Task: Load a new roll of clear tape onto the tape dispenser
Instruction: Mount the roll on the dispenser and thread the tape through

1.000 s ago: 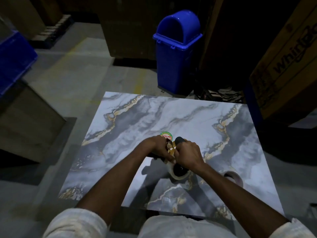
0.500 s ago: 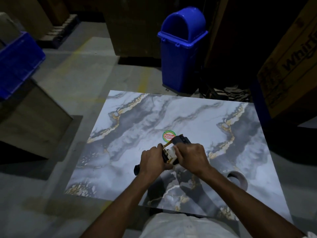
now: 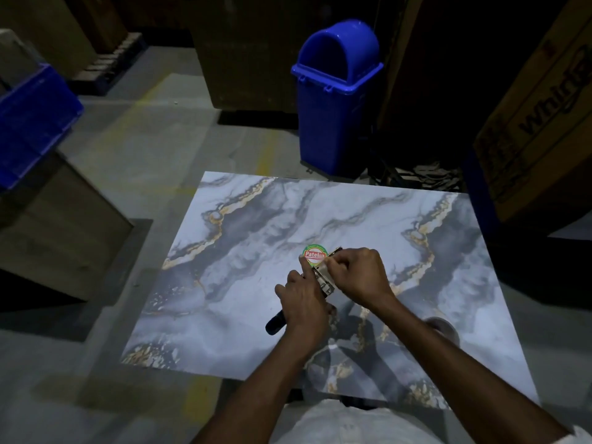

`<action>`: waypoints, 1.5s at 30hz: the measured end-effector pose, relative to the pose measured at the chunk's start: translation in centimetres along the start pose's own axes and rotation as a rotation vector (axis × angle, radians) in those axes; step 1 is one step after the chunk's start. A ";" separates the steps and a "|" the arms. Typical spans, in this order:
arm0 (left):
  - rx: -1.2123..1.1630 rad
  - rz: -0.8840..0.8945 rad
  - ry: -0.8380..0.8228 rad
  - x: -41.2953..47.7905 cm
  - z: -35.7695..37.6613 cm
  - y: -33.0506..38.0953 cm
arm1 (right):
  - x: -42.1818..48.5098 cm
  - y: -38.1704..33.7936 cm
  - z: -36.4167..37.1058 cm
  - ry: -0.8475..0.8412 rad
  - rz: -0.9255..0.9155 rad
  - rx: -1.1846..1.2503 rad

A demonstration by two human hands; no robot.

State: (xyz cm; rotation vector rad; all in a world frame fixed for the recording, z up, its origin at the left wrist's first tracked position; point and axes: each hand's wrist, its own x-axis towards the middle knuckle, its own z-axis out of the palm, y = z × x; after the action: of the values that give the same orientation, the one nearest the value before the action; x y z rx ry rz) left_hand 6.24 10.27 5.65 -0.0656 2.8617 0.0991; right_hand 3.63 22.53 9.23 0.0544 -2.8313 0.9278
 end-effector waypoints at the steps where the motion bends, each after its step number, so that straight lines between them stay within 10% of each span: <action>1: -0.006 -0.027 -0.024 0.0 0.0 0.0 | 0.1 -0.1 -0.3 0.025 0.018 0.013; 12: -0.143 -0.144 -0.080 -1.1 1.1 -0.1 | 1.3 -3.0 -4.2 -0.191 -0.022 -0.190; 21: -0.755 -0.062 -0.275 -0.9 2.8 -1.4 | -1.7 -1.1 -0.7 -0.077 -0.071 -0.150; 45: -1.101 -0.107 -0.018 -3.9 9.7 0.5 | -7.5 2.0 -3.0 0.044 -0.474 -0.023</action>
State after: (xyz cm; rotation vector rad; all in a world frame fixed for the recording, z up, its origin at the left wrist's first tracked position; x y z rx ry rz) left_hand 12.56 11.65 -2.54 -0.4153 2.4064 1.5805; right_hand 11.24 25.79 9.25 0.6594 -2.6050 0.7722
